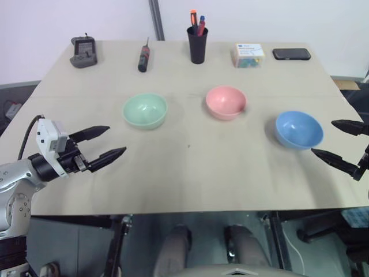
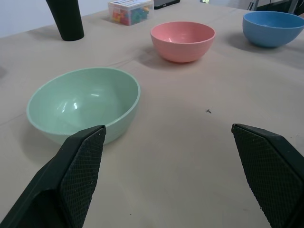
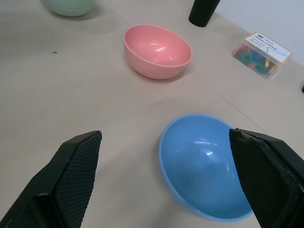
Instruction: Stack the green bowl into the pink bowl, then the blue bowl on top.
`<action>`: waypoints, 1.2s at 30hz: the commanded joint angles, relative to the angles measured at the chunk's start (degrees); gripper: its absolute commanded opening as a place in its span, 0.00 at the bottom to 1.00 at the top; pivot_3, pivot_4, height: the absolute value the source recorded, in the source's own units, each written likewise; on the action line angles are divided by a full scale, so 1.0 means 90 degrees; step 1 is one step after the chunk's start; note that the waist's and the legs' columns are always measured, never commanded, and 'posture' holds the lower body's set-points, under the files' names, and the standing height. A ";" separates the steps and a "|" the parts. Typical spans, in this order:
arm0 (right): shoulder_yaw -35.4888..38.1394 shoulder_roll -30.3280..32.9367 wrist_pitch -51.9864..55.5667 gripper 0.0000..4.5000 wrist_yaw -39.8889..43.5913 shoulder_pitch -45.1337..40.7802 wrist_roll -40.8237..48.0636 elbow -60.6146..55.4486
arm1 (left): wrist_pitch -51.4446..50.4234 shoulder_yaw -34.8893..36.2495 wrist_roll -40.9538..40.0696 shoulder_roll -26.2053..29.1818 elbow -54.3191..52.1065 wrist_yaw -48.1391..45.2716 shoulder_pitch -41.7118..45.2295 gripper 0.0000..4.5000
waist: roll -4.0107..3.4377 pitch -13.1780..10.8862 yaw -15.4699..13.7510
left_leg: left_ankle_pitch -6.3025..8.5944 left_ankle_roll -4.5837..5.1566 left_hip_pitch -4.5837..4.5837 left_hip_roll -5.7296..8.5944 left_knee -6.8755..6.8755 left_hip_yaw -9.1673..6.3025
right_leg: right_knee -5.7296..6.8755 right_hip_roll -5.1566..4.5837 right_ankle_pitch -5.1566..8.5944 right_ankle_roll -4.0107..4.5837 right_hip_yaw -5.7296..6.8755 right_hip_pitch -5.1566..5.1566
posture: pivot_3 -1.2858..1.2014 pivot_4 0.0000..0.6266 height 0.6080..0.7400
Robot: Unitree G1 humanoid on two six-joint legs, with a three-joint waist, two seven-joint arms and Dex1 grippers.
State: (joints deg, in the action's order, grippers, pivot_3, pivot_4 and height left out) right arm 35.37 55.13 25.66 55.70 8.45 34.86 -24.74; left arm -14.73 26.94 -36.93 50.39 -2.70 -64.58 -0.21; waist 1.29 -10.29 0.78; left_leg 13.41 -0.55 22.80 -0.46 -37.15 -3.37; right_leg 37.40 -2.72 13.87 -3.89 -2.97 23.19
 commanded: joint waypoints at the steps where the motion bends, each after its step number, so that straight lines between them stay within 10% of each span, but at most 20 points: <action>1: 0.0048 0.0061 0.0004 1.00 -0.0106 -0.0204 0.0019 -0.0101 | 0.0025 0.0227 -0.0055 0.0053 -0.0192 0.0028 0.0062 1.00 | 0.0000 0.0000 0.0000 | 0.0000 0.0000 0.0000 0.0000 0.0000 0.0000 | 0.0000 0.0000 0.0000 0.0000 0.0000 0.0000 | 0.52 0.24 1.00; 11: -0.1133 -0.0273 -0.0101 1.00 -0.0498 -0.1228 -0.0150 -0.0035 | -0.0050 -0.0158 -0.0110 -0.0317 -0.0411 0.0234 0.0415 1.00 | 0.0000 0.0000 0.0015 | 0.0000 0.0000 0.0000 0.0001 0.0000 0.0001 | 0.0000 0.0001 -0.0007 0.0010 0.0000 0.0000 | 0.52 0.24 1.00; 16: -0.3504 -0.0911 -0.0179 1.00 -0.1269 -0.3106 -0.1759 0.0555 | 0.0040 -0.0774 -0.0096 -0.0860 -0.0700 0.0298 0.0857 1.00 | 0.0002 0.0001 0.0043 | 0.0000 0.0000 -0.0006 -0.0001 -0.0006 0.0006 | 0.0008 0.0002 -0.0008 0.0010 -0.0003 0.0002 | 0.52 0.24 1.00; 30: -0.6096 -0.3870 -0.2871 1.00 -0.0895 -0.6787 -0.3895 0.6528 | -0.0355 -0.0658 -0.0419 -0.0965 -0.2211 0.0628 0.0115 1.00 | -0.0001 -0.0006 0.0180 | 0.0000 -0.0002 0.0026 0.0011 0.0015 0.0000 | 0.0022 -0.0003 -0.0028 -0.0005 -0.0006 0.0044 | 0.52 0.24 1.00; 35: -0.6070 -0.4219 -0.3690 0.64 -0.0908 -0.7396 -0.4268 0.8020 | -0.0447 -0.0411 -0.0511 -0.0969 -0.2602 0.0840 -0.0301 1.00 | -0.0006 -0.0009 0.0182 | -0.0001 -0.0002 0.0023 0.0013 0.0018 -0.0003 | 0.0026 -0.0004 -0.0028 -0.0004 -0.0004 0.0043 | 0.52 0.24 1.00; 36: -0.6059 -0.4260 -0.3796 0.45 -0.0872 -0.7469 -0.4306 0.8156 | -0.0444 -0.0357 -0.0518 -0.0966 -0.2651 0.0868 -0.0384 1.00 | -0.0006 -0.0009 0.0181 | -0.0001 -0.0002 0.0021 0.0012 0.0018 0.0000 | 0.0028 -0.0003 -0.0029 -0.0004 -0.0006 0.0044 | 0.52 0.24 1.00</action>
State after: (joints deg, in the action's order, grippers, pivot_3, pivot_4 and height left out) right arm -20.21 17.21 -5.84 47.27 -56.34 -3.61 48.04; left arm -18.82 21.48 -40.61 40.98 -23.65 -57.30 -3.15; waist 1.24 -10.37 2.41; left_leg 13.41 -0.58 22.99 -0.35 -36.98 -3.38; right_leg 37.66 -2.75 13.61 -3.92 -3.02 23.58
